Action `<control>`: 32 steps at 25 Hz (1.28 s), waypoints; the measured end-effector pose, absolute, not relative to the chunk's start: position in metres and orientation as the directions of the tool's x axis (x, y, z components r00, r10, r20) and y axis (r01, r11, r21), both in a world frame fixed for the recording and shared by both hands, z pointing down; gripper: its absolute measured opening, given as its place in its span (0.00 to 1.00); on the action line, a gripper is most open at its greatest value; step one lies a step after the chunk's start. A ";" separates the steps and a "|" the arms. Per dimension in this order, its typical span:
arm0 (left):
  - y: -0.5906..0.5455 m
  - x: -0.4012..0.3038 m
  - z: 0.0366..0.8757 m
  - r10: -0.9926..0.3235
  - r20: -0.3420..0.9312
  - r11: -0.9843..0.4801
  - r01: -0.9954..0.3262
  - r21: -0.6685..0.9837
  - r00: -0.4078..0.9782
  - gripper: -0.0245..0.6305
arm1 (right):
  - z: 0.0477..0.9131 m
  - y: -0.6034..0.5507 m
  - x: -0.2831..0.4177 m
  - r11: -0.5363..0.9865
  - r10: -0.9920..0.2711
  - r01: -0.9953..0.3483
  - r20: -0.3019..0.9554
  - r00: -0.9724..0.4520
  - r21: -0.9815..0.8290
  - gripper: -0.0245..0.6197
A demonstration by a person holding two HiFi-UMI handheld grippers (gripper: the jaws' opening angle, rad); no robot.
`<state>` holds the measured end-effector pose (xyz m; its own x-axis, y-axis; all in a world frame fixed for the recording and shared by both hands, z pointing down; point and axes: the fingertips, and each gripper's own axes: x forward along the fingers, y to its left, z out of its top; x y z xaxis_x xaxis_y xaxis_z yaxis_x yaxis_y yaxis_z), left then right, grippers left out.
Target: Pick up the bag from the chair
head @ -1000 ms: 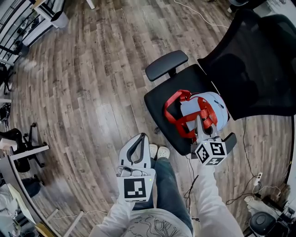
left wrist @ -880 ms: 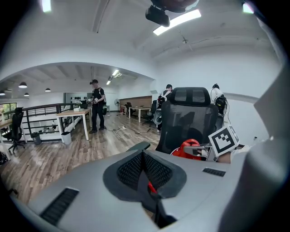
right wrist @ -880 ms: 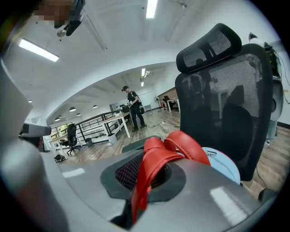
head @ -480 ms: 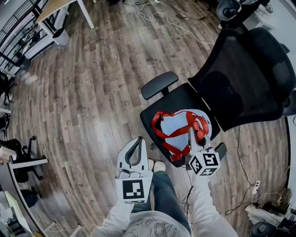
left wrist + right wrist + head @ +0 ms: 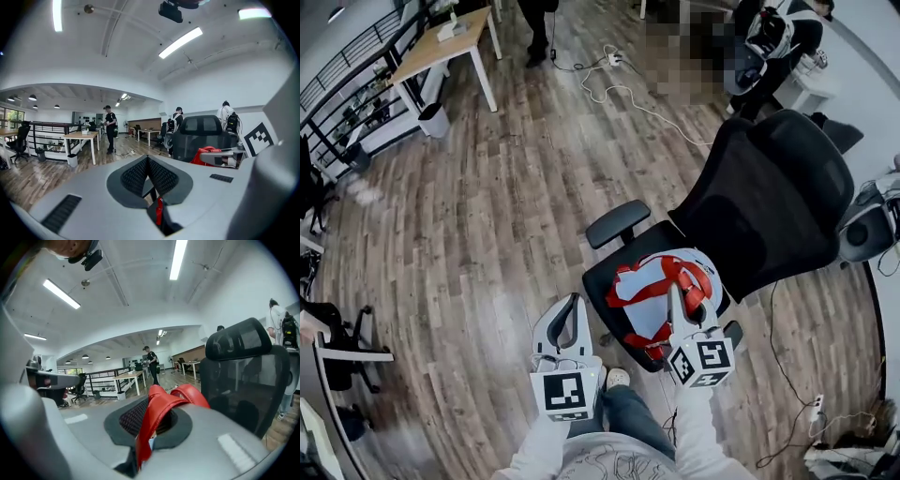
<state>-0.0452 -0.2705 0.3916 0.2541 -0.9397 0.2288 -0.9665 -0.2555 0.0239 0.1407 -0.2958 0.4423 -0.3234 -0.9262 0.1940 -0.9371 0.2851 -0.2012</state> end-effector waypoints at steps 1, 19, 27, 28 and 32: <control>-0.269 -0.049 0.386 -0.944 0.221 -0.249 -0.968 0.014 0.246 0.04 | 0.432 -0.295 0.141 0.287 -0.930 -0.939 0.181 -0.321 -0.192 0.07; -0.267 -0.071 0.278 -0.976 0.028 -0.215 -0.976 -0.040 0.214 0.04 | 0.309 -0.274 0.138 0.274 -0.961 -0.953 -0.013 -0.275 -0.125 0.07; -0.256 -0.071 0.265 -0.974 -0.003 -0.227 -0.973 -0.035 0.227 0.04 | 0.291 -0.259 0.131 0.275 -0.961 -0.952 -0.052 -0.270 -0.133 0.07; -0.255 -0.072 0.265 -0.974 -0.004 -0.227 -0.973 -0.034 0.227 0.04 | 0.291 -0.258 0.130 0.275 -0.961 -0.952 -0.053 -0.270 -0.135 0.07; -0.254 -0.076 0.264 -0.974 -0.007 -0.225 -0.974 -0.036 0.226 0.04 | 0.290 -0.254 0.129 0.267 -0.964 -0.953 -0.051 -0.262 -0.142 0.07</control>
<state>-0.0760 -0.2541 0.2640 0.2259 -0.9741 -0.0074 -0.9736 -0.2255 -0.0363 0.1293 -0.2543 0.2902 -0.2624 -0.9636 -0.0511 -0.9531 0.2671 -0.1422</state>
